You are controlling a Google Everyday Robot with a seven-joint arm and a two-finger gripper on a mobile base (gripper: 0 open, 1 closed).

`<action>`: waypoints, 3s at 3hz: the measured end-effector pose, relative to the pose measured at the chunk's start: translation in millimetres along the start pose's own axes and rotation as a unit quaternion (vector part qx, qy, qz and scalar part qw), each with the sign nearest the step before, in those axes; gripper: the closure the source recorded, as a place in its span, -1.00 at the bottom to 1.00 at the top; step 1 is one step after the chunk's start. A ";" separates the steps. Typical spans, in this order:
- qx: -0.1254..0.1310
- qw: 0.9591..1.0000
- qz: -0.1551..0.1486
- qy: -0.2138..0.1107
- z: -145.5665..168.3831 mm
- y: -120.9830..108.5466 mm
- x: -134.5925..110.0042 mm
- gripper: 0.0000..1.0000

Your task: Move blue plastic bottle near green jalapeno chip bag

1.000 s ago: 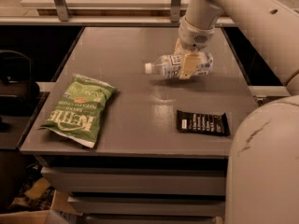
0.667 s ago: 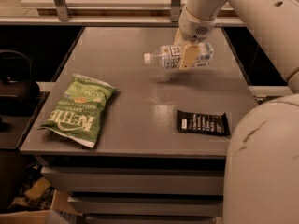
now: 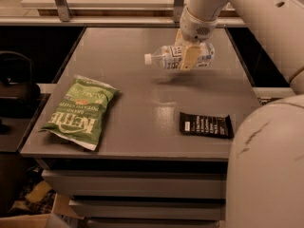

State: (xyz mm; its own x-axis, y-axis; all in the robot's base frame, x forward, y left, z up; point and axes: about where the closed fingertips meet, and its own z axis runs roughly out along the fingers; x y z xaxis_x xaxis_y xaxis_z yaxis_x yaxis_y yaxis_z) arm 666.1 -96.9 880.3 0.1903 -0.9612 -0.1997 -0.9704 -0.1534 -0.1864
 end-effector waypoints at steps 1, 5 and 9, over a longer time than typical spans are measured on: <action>0.017 0.999 -0.038 -0.015 -1.2 -17.4 -28.7 1.00; 0.002 0.983 -0.157 -0.098 39.0 -37.0 -176.1 1.00; -0.041 0.989 -0.111 -0.086 78.0 -44.8 -219.2 0.63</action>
Offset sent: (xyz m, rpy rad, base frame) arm 0.0233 0.1087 0.0355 0.0785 -0.1039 0.2413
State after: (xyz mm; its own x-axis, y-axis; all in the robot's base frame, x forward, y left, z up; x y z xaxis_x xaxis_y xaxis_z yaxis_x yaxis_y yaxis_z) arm 679.4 138.5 857.4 0.4150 -0.8497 -0.3252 -0.9096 -0.3807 -0.1663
